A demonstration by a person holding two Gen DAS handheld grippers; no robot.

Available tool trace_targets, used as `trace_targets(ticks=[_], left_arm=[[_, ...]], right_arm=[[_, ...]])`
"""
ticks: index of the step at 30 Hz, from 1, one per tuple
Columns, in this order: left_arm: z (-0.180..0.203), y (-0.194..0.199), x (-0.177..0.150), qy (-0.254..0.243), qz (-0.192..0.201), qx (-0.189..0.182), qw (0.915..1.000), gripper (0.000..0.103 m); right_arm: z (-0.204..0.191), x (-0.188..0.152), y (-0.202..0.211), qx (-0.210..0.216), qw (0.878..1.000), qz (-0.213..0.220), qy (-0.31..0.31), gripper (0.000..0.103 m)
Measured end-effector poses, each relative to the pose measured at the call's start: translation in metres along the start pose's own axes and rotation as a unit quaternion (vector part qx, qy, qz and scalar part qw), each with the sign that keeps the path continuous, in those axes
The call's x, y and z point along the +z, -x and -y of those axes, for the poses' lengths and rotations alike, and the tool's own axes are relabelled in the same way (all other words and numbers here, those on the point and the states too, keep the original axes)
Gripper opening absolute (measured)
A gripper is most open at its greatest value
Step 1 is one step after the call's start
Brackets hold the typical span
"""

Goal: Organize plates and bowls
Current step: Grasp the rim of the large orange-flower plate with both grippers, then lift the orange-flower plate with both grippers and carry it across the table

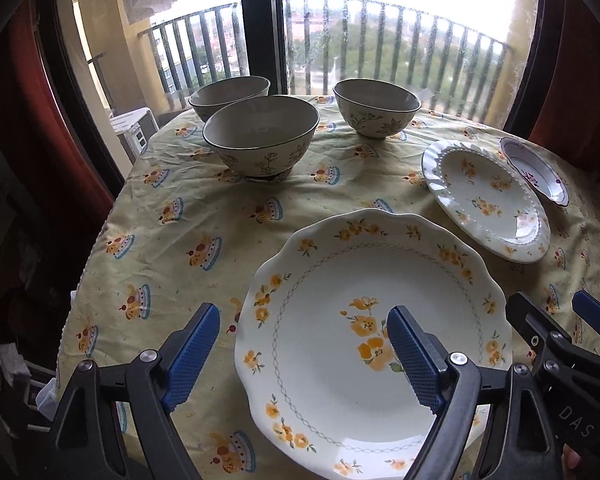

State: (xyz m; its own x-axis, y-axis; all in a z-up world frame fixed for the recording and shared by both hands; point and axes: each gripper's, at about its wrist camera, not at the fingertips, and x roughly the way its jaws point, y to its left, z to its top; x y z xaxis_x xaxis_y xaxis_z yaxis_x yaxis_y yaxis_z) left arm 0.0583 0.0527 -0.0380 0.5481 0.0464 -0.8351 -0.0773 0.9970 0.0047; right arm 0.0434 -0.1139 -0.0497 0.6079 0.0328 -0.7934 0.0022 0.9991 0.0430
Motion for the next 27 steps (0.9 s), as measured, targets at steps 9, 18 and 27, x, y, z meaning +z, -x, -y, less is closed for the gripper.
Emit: trace_targets(ticks=[9,18,27], left_arm=[[-0.017,-0.049,0.008,-0.017,-0.06,-0.023,0.9978,0.082],[-0.02,-0.071,0.008,-0.007,-0.106,-0.068,0.9921,0.071],[-0.019,-0.068,0.007,-0.017,-0.113,-0.072,0.9908,0.07]], right_arm=[[-0.02,0.0,-0.046,-0.013,0.998,-0.064,-0.005,0.092],[-0.021,-0.005,-0.076,-0.024,0.991,-0.125,-0.029,0.083],[-0.027,-0.003,-0.08,-0.016,0.989,-0.145,-0.035,0.07]])
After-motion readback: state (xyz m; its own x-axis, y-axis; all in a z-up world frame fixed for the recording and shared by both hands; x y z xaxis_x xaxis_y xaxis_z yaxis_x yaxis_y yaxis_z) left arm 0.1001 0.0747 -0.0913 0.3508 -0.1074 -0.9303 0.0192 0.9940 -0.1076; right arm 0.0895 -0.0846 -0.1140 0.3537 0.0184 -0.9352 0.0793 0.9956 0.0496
